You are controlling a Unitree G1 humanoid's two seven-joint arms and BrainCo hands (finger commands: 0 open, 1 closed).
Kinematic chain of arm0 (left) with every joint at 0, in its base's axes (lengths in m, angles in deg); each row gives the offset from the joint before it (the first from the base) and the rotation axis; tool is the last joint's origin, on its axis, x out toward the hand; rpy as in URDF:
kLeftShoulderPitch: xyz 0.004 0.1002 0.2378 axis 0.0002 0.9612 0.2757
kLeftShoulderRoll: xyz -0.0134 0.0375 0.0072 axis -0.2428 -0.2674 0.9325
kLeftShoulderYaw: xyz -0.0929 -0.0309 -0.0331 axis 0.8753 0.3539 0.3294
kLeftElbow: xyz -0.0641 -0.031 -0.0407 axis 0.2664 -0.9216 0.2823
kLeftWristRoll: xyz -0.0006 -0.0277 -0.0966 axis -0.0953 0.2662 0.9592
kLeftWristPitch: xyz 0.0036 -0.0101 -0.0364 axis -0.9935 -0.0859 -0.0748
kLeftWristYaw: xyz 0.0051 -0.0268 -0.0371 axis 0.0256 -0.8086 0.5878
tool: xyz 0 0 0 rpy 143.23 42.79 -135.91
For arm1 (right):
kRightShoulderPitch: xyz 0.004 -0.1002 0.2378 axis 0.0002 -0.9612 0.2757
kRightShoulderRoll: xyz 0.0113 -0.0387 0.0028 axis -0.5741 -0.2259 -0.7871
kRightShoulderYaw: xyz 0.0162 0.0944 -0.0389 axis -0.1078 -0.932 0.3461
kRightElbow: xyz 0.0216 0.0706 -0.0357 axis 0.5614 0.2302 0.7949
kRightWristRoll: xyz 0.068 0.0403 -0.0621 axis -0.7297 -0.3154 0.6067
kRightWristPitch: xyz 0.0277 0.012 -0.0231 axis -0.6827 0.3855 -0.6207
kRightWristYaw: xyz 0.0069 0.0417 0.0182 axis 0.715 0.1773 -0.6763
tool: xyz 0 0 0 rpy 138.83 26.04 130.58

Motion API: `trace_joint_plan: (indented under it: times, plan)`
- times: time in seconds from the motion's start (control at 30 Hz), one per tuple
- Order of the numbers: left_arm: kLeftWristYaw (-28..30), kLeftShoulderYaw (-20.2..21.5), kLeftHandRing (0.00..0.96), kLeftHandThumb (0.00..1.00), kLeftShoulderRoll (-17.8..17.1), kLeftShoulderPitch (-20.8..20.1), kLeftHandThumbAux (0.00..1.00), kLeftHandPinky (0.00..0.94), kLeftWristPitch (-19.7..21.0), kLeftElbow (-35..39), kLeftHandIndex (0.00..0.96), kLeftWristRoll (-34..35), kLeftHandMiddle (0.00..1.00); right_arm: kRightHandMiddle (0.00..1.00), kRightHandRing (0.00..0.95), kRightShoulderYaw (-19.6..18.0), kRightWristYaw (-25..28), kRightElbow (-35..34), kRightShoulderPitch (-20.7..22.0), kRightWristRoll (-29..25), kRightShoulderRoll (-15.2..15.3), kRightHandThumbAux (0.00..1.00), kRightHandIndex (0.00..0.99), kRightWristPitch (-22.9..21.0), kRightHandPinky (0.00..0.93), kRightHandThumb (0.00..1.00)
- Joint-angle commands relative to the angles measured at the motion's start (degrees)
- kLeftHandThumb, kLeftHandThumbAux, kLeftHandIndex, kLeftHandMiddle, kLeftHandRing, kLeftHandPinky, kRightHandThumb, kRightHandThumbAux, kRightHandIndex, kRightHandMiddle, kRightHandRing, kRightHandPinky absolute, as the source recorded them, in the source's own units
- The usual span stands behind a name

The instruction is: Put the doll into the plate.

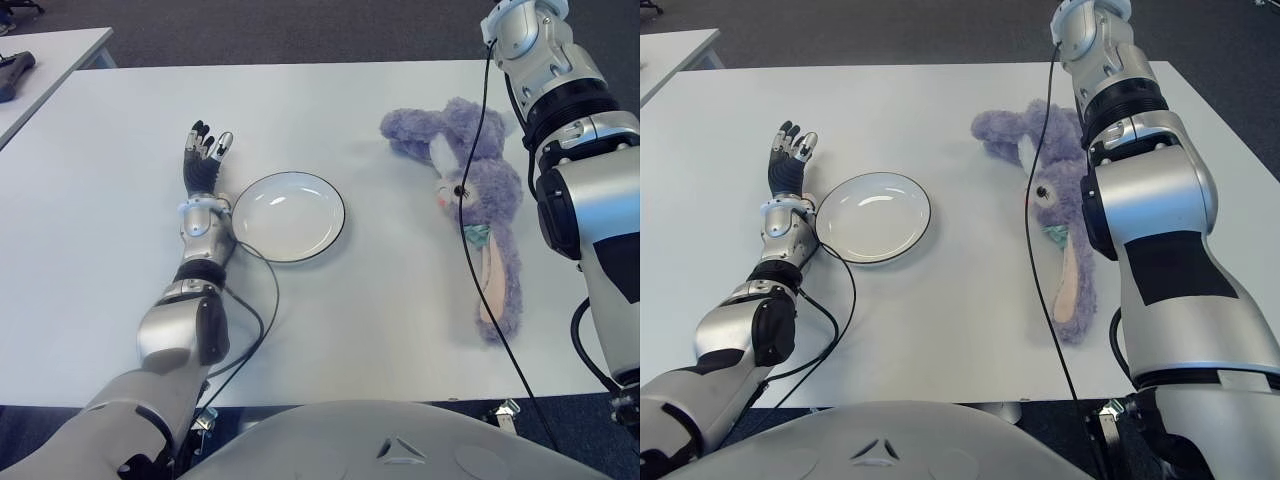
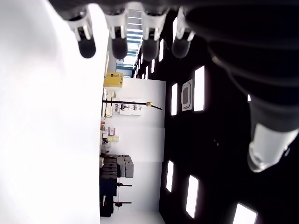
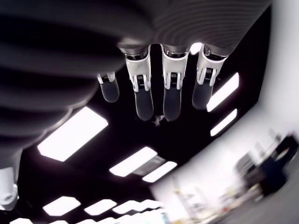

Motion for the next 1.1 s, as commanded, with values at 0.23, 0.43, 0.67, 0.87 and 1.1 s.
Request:
trace_joint_plan:
  times: [0.23,0.43,0.67,0.87,1.1]
  plan:
    - [-1.7,0.4,0.039,0.000,6.0,14.8,0.593,0.000,1.2,-9.7,0.029,0.3,0.072,0.000,0.000,9.5,-0.9,2.3,0.3,9.9,2.7,0.434,0.041,-3.7,0.028,0.026]
    - [-1.8,0.2,0.038,0.000,5.9,15.0,0.601,0.000,1.5,-9.7,0.025,0.1,0.071,0.000,0.000,12.1,-2.4,2.6,-0.4,12.5,3.7,0.402,0.045,-4.0,0.036,0.062]
    - [-1.9,0.2,0.037,0.000,5.9,15.0,0.602,0.000,1.2,-9.7,0.022,0.0,0.067,0.000,0.000,14.8,-3.8,2.6,-1.3,14.6,4.4,0.402,0.038,-4.3,0.032,0.085]
    - [-1.9,0.4,0.031,0.000,6.1,15.2,0.574,0.000,0.6,-9.6,0.022,0.2,0.062,0.000,0.000,16.4,-4.5,2.7,-2.5,15.7,4.9,0.415,0.017,-4.6,0.009,0.093]
    - [-2.2,0.1,0.031,0.000,6.0,15.2,0.569,0.000,0.9,-9.6,0.020,-0.1,0.065,0.000,0.000,18.4,-4.5,3.4,-4.4,17.3,5.7,0.418,0.005,-5.3,0.002,0.095]
